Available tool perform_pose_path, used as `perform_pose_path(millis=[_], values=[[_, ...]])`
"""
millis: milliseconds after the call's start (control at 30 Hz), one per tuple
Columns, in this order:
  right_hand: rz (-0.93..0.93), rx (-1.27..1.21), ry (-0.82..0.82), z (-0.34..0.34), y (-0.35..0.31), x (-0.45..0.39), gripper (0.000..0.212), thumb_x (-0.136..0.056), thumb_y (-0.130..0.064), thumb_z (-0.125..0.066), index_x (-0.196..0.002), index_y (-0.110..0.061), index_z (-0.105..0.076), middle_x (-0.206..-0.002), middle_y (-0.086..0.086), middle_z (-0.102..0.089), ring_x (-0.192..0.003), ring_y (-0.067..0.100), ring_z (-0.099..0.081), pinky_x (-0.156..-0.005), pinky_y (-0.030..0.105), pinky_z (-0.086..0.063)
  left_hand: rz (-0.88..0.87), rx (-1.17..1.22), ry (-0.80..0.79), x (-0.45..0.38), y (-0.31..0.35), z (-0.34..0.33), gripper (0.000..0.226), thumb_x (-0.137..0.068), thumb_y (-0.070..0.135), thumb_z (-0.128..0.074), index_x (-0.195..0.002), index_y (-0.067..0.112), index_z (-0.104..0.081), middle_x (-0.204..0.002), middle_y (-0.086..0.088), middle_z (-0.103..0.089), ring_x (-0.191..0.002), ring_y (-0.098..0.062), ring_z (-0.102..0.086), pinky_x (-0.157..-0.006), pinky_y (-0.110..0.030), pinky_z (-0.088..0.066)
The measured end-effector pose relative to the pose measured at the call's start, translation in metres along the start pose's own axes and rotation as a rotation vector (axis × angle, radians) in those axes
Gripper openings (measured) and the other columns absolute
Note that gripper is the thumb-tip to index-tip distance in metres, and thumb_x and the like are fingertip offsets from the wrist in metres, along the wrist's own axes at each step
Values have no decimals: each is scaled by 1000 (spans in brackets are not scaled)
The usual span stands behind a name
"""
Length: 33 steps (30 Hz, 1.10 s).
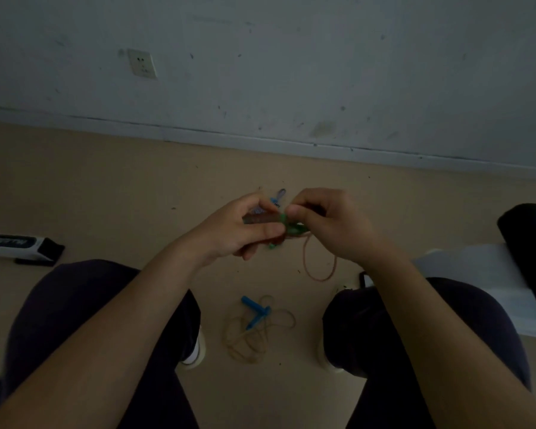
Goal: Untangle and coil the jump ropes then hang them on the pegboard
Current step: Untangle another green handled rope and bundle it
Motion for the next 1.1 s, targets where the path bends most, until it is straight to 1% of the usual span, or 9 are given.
perform_pose_path(millis=[167, 300, 467, 567, 667, 800, 900, 1033, 1100], values=[[36, 45, 58, 3, 4, 0, 11, -90, -15, -69, -85, -6, -74, -76, 2, -68, -69, 16, -62, -65, 37, -50, -9, 12, -131, 0, 3, -4, 36, -77, 38, -76, -107, 25, -62, -86, -6, -76, -44, -13, -50, -42, -20, -36], [-18, -7, 30, -1, 6, -1, 10, -88, -19, -71, -83, -11, -74, -74, -3, -65, -68, 10, -59, -65, 33, -48, -18, -7, -141, 0, 1, -4, 35, -78, 38, -83, -105, 26, -63, -79, 0, -74, -46, -15, -52, -42, -21, -37], [-102, -77, 12, -3, 11, -3, 15, -90, -20, -69, -76, -24, -68, -68, -4, -61, -60, 4, -52, -58, 24, -42, -22, -33, -29, 1, 0, -9, 51, -68, 51, -81, -102, 16, -67, -75, 6, -73, -60, -5, -63, -44, -22, -44], [-113, -90, 3, -6, 13, -5, 12, -90, -22, -69, -80, -16, -69, -70, 2, -63, -62, 8, -54, -59, 28, -43, -34, -51, -4, 1, -3, -8, 32, -76, 39, -85, -98, 24, -68, -75, 7, -73, -62, -5, -64, -45, -22, -45], [-128, -154, 19, -7, 16, -5, 11, -89, -20, -71, -85, -13, -63, -73, -1, -60, -64, 5, -54, -60, 24, -44, -74, -31, 32, 1, -5, -7, 25, -79, 29, -85, -97, 25, -69, -79, 3, -75, -62, -7, -65, -47, -22, -47], [-147, -291, 48, -10, 18, -5, 24, -88, -13, -71, -92, -9, -47, -75, 6, -53, -65, 16, -50, -58, 32, -43, -91, -26, 63, 2, -4, -10, 26, -77, 35, -85, -97, 33, -70, -83, 2, -76, -58, -9, -66, -49, -25, -50], [-135, -265, 45, -14, 20, -6, 15, -92, -18, -67, -86, -14, -54, -73, -4, -53, -64, 9, -49, -59, 27, -41, -92, -27, 61, 1, -5, -8, 24, -81, 34, -83, -97, 42, -67, -86, 9, -75, -59, -13, -64, -51, -27, -50], [-230, -373, 58, -20, 21, -7, 18, -93, -25, -65, -93, -7, -63, -85, 16, -65, -72, 33, -62, -68, 50, -55, -118, -46, 111, -1, -9, -10, 20, -87, 33, -77, -100, 40, -64, -85, 14, -70, -61, -3, -63, -49, -19, -46], [-248, -444, 55, -22, 20, -6, 21, -93, -25, -65, -101, -5, -63, -83, 18, -66, -64, 29, -63, -61, 46, -55, -96, -27, 176, -2, -10, -10, 19, -89, 35, -75, -103, 38, -63, -88, 11, -67, -63, -2, -64, -50, -17, -45]])
Point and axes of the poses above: each hand's wrist, its own x-axis away from the middle knuckle, its own z-axis out of the back of the hand, y = z × x, the point moved 1 cm from there along -x, towards the middle knuckle
